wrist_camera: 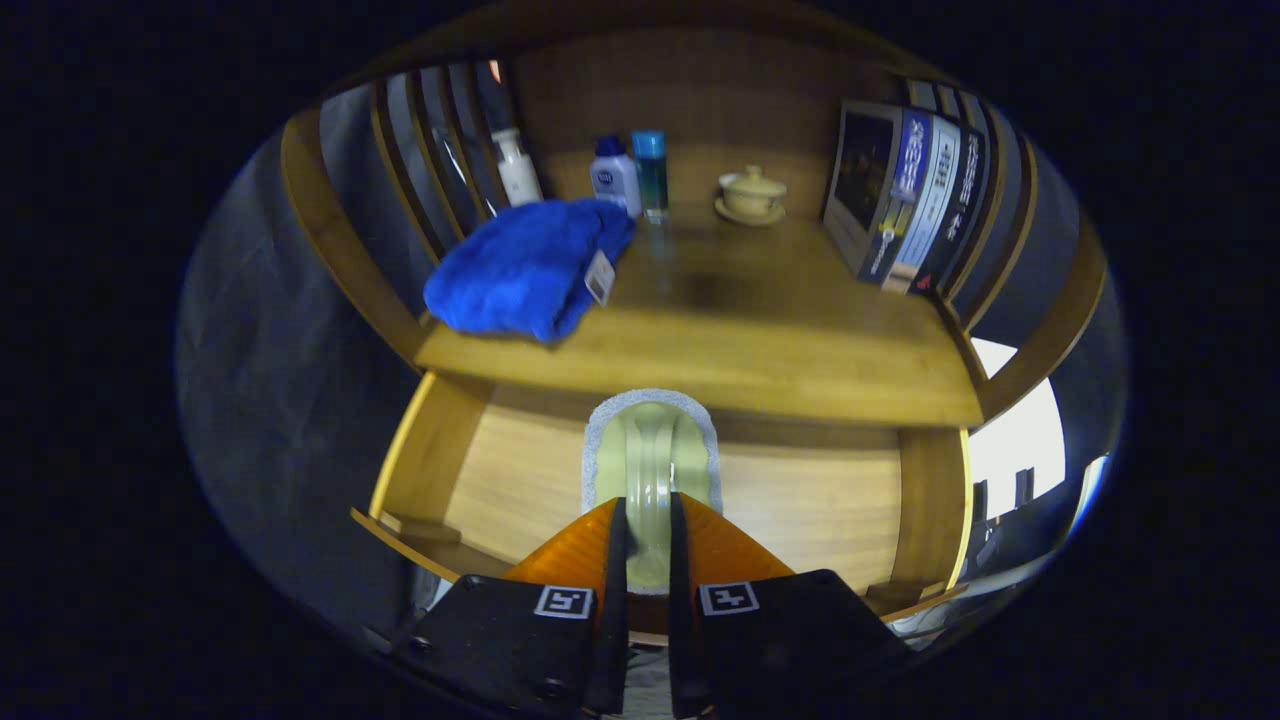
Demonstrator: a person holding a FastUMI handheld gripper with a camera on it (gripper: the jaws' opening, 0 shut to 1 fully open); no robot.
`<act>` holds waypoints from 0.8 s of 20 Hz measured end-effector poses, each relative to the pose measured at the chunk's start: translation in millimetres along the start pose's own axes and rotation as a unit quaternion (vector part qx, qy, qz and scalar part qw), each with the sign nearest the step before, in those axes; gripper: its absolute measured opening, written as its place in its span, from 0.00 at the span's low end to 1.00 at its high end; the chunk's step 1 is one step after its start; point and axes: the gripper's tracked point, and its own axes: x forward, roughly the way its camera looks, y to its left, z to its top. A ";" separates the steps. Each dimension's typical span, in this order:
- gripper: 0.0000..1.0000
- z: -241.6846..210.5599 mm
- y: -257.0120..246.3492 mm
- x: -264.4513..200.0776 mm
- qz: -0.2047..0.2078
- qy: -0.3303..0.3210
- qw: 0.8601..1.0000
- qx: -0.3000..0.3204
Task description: Pull open the drawer, take out the items inside it, and place them on the countertop above the cabinet.
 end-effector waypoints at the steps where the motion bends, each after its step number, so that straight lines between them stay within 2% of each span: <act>1: 0.25 9.5 6.3 -3.4 0.011 -0.004 1.000 -0.002; 4: 0.25 49.6 6.7 2.2 0.013 -0.031 0.999 0.021; 7: 0.25 82.6 -11.9 35.3 0.009 -0.044 0.999 0.030; 10: 0.25 107.6 -31.9 64.4 -0.007 -0.062 0.996 0.068; 16: 0.25 131.9 -48.2 95.5 -0.025 -0.083 0.993 0.076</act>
